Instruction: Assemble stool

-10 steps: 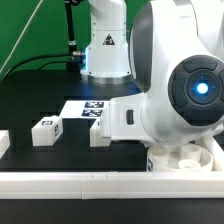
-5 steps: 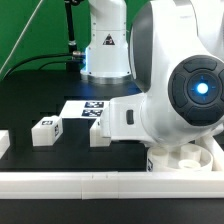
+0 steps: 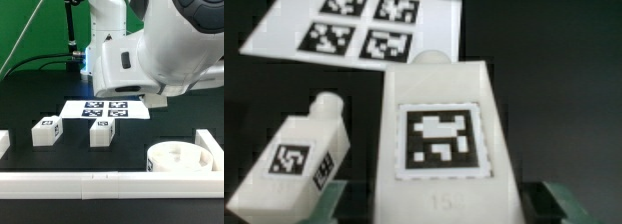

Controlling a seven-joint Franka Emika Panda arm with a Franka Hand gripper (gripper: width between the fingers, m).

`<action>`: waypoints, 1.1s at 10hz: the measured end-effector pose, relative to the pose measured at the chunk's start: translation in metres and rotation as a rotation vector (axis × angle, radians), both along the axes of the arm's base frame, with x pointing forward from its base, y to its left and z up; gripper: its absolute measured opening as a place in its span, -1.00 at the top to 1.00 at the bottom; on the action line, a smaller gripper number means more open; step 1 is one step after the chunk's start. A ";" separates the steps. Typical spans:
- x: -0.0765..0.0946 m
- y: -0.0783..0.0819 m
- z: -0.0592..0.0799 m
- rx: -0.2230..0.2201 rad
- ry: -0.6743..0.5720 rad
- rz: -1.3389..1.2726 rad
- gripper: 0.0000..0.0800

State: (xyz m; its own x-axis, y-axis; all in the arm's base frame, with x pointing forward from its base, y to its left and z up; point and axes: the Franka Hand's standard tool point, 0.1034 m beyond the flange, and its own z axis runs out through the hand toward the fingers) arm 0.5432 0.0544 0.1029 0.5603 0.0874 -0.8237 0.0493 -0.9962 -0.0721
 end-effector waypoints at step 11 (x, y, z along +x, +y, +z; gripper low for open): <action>0.079 0.015 0.053 0.030 -0.790 -0.078 0.16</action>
Offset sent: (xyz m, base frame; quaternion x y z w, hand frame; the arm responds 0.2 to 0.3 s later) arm 0.0000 0.0000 0.0000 0.0000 0.1938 0.0000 0.9810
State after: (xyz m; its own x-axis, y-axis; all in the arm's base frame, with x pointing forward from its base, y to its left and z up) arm 0.6225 0.0690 0.1554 0.9833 0.0401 -0.1775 0.0277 -0.9970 -0.0717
